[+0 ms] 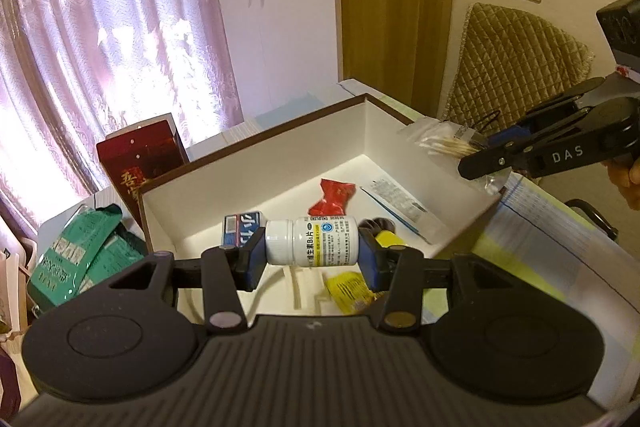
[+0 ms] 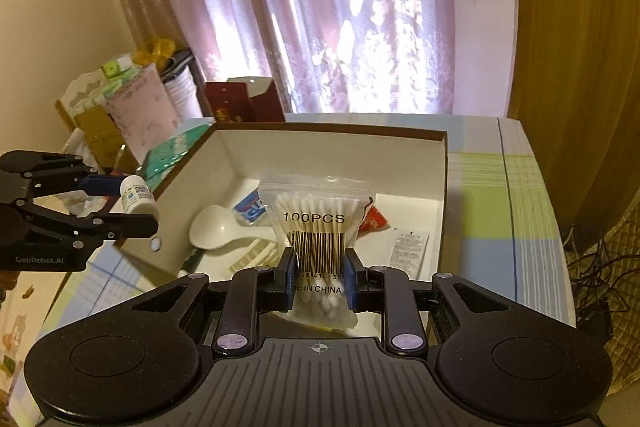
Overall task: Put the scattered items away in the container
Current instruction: 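Carry the pill bottle and swab bag with both grippers over the box, then open the left gripper releasing the pill bottle while the right releases the swab bag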
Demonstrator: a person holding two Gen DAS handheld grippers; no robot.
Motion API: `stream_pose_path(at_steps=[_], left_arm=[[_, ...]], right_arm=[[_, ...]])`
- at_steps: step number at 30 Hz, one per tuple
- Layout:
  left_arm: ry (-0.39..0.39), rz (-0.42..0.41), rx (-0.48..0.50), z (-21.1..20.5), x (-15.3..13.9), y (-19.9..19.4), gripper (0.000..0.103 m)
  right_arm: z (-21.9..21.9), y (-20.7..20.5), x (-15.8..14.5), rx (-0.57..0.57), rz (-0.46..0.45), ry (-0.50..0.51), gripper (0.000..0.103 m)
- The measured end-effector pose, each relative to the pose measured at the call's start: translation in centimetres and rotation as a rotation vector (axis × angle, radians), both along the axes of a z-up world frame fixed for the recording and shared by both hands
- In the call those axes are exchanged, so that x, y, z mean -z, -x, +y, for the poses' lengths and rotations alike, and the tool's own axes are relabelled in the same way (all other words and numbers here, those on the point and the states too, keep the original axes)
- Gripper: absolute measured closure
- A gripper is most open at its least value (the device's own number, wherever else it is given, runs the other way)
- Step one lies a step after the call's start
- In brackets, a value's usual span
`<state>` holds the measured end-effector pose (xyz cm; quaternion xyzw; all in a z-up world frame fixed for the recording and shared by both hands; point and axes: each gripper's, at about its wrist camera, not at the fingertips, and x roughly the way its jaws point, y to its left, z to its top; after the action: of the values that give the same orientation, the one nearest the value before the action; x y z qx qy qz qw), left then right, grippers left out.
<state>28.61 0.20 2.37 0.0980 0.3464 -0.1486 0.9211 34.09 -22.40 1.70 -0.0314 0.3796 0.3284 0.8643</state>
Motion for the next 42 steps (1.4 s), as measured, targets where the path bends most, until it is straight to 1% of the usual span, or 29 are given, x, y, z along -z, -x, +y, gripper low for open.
stream_pose_path(at_steps=[7,20,30,36,42], left_arm=[[-0.016,0.027,-0.002,0.2,1.3,-3.9,0.062],[-0.026,0.088,0.004,0.6,3.9,-9.9,0.062],[-0.042,0.137,0.019,0.2,6.3,-13.3,0.062],[-0.045,0.169,0.031,-0.4,7.9,-14.9,0.062],[-0.039,0.196,0.035,-1.0,9.1,-16.3,0.062]], right_arm=[[1.2,-3.2,1.1,0.027,0.039,0.018,0.076],[3.0,-7.7,3.9,0.015,0.067,0.091,0.076],[3.6,-10.9,5.7,-0.006,0.076,0.149,0.076],[4.2,-12.2,6.7,-0.021,0.067,0.199,0.076],[4.3,-13.2,7.2,-0.026,0.063,0.216,0.076]])
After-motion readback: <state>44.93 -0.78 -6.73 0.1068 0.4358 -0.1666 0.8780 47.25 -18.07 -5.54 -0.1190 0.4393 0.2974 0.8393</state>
